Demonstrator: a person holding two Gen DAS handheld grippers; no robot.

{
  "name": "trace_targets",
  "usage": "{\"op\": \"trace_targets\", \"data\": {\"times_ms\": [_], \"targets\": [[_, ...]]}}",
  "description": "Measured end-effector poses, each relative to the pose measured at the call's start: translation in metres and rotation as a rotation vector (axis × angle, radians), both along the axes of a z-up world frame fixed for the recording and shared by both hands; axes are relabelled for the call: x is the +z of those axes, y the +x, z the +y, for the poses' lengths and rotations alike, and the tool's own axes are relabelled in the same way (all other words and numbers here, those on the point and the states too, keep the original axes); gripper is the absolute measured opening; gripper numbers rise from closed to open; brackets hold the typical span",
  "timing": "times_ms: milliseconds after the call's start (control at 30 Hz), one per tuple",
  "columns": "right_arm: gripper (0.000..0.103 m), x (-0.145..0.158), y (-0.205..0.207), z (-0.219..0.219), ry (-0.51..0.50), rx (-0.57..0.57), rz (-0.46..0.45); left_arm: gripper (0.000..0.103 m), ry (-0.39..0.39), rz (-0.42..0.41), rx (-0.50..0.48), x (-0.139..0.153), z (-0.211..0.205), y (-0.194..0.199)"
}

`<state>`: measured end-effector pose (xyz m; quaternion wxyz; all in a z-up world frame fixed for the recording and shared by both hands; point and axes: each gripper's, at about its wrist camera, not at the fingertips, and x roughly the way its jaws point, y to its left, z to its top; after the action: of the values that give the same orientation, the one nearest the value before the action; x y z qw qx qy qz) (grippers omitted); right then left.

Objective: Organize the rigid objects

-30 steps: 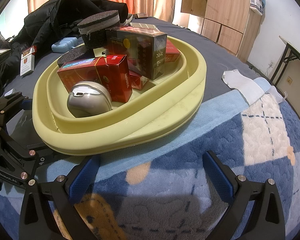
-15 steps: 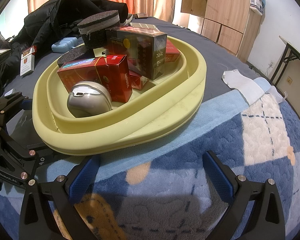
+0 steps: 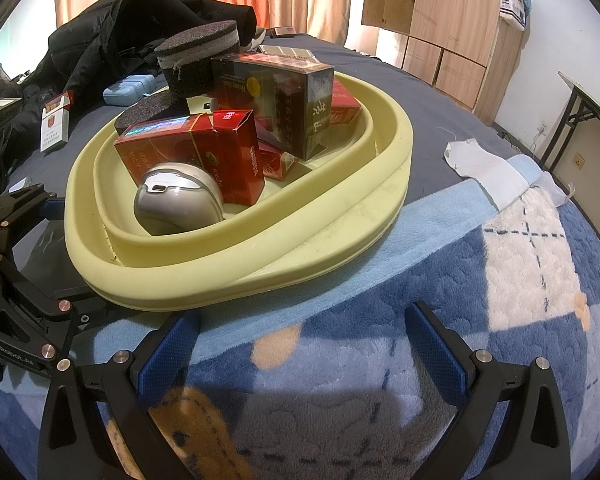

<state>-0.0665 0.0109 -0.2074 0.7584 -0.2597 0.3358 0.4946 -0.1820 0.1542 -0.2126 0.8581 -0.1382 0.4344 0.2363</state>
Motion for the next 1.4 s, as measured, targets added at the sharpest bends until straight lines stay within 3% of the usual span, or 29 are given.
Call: {"op": "trace_targets", "data": {"times_ms": [1400], "targets": [[0.103, 0.0003, -0.0001, 0.0000, 0.000, 0.000, 0.000, 0.103, 0.000, 0.000, 0.000, -0.0002, -0.0005, -0.0004]]}}
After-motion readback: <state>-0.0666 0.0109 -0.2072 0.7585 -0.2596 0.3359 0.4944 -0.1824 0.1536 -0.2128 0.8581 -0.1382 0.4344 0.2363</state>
